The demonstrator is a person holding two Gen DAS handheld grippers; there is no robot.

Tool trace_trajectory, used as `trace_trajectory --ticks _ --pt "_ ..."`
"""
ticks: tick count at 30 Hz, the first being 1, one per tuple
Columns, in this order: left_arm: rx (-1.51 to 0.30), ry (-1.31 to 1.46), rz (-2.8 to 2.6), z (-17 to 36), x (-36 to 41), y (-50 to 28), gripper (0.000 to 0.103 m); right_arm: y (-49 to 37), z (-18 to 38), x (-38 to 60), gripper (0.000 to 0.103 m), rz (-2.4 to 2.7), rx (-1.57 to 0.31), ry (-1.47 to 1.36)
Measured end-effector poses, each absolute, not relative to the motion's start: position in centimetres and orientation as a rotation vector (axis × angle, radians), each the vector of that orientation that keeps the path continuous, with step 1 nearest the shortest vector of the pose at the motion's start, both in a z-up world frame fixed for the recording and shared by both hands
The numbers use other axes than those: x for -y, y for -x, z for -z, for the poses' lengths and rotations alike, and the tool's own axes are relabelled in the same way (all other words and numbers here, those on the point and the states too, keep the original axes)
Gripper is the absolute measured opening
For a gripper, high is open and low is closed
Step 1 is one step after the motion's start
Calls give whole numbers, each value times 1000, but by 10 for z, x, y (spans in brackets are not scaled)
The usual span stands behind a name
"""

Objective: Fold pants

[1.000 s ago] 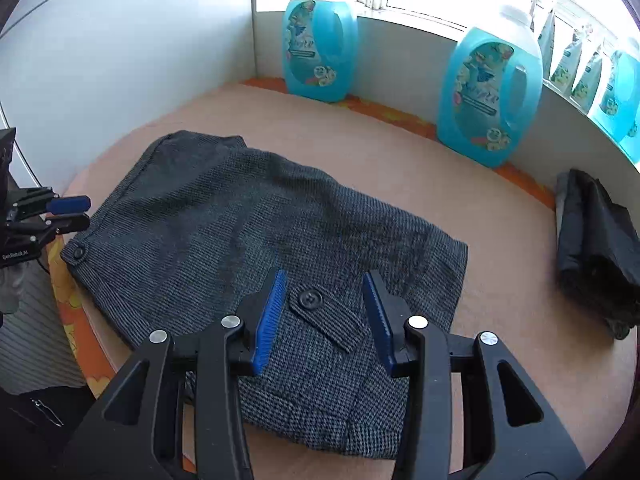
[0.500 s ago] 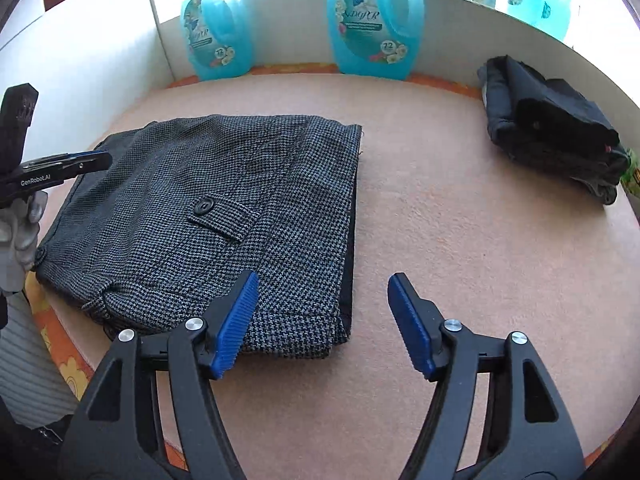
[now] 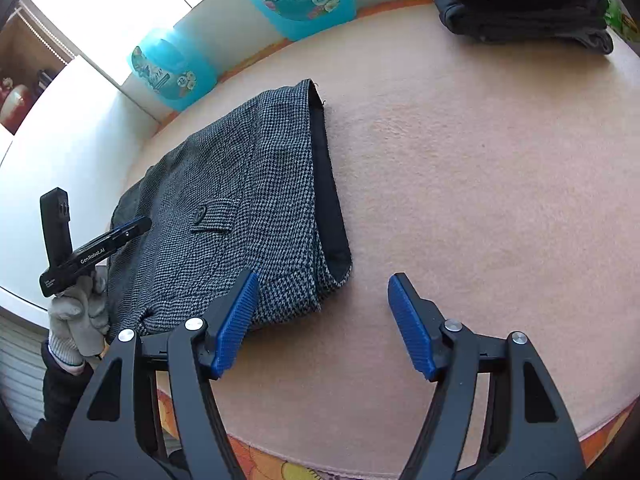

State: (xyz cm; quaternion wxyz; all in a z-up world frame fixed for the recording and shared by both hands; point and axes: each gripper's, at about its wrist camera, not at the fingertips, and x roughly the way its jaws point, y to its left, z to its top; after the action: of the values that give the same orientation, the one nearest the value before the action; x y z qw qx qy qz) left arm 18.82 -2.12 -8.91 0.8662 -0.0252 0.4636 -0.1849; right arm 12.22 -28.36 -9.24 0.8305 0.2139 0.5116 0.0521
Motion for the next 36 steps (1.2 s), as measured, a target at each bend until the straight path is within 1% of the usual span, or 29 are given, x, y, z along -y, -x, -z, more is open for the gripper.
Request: trace_trajectory --ticks 3,6,8,11,15,19,24,29,30,31,32,33,36 --pt "-909 77 354 73 8 -189 38 -115 95 276 70 -138 -1095 -512" --pt "-912 86 341 71 1 -201 38 -117 100 266 70 -173 -1107 -540" --pt "-927 106 360 74 1 -211 38 -120 100 261 70 -155 -1088 -534" --pt "-940 84 373 83 10 -224 38 -122 102 263 70 -156 -1066 -631" --pt "-1001 51 347 106 20 -238 38 -122 101 255 70 -117 -1043 -636" --pt "-968 7 341 100 24 -234 38 -115 97 256 70 -77 -1038 -676" --pt "-884 -44 389 76 30 -208 38 -112 96 263 70 -41 -1032 -687" --pt "-887 -36 461 71 36 -187 38 -128 96 251 69 -55 -1015 -671" --pt "-888 -32 467 71 37 -184 38 -132 97 246 60 -66 -1017 -664" --pt "-890 -30 475 71 40 -181 38 -134 97 242 57 -53 -1008 -635" --pt "-895 -27 483 72 42 -178 38 -135 95 239 46 -43 -995 -600" --pt "-899 -24 494 73 45 -174 38 -135 92 237 32 -44 -982 -567" --pt "-919 -64 533 80 60 -162 38 -132 85 238 23 -58 -941 -563"
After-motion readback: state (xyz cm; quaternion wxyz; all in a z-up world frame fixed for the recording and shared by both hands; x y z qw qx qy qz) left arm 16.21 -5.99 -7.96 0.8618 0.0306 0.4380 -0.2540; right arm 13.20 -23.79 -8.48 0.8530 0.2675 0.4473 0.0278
